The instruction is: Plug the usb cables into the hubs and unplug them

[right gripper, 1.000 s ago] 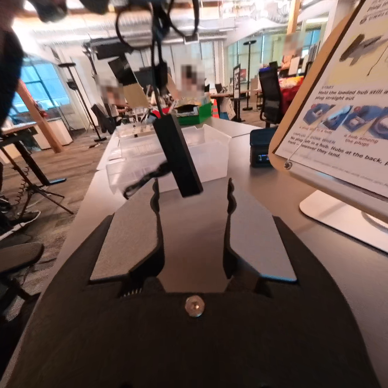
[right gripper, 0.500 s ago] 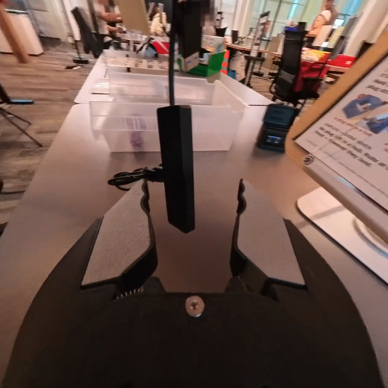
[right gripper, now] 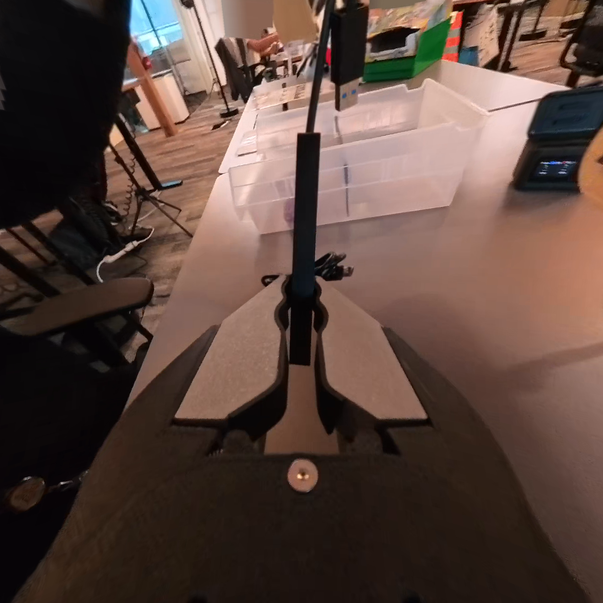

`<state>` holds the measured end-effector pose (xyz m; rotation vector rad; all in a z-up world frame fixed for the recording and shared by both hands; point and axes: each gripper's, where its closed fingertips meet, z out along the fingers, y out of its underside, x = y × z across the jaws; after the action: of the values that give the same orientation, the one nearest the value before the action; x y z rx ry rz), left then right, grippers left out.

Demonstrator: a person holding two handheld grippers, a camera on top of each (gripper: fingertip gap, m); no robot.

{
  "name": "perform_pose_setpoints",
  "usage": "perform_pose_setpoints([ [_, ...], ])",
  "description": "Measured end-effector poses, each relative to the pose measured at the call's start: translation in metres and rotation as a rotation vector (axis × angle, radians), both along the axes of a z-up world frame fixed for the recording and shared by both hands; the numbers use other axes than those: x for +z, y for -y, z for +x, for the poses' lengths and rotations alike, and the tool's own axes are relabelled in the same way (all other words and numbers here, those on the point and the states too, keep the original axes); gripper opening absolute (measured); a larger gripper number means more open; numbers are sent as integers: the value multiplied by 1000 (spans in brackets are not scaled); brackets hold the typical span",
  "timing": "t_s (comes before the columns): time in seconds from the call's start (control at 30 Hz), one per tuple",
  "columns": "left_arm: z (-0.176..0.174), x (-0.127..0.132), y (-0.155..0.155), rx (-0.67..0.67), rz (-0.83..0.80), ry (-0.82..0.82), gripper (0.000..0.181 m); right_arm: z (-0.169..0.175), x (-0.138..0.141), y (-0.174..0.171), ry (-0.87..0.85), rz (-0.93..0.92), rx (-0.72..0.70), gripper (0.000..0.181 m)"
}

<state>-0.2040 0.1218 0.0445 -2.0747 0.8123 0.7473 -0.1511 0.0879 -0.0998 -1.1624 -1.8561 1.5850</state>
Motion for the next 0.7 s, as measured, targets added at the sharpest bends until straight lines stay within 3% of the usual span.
perform_pose_setpoints([
  [0.17, -39, -8, 20, 139, 22, 24, 26, -2, 6, -20, 8, -60, -92, 7],
  [0.4, -46, -31, 27, 242, 232, 5, 35, -9, -1, -47, 33, -118, -236, 7],
  [0.57, -51, -28, 16, 297, 379, 162, 61, -8, 0, -74, 34, -231, -358, 7],
  [0.7, -37, -28, -13, 209, 485, 332, 67, -4, 5, -94, 1, -321, -430, 7],
])
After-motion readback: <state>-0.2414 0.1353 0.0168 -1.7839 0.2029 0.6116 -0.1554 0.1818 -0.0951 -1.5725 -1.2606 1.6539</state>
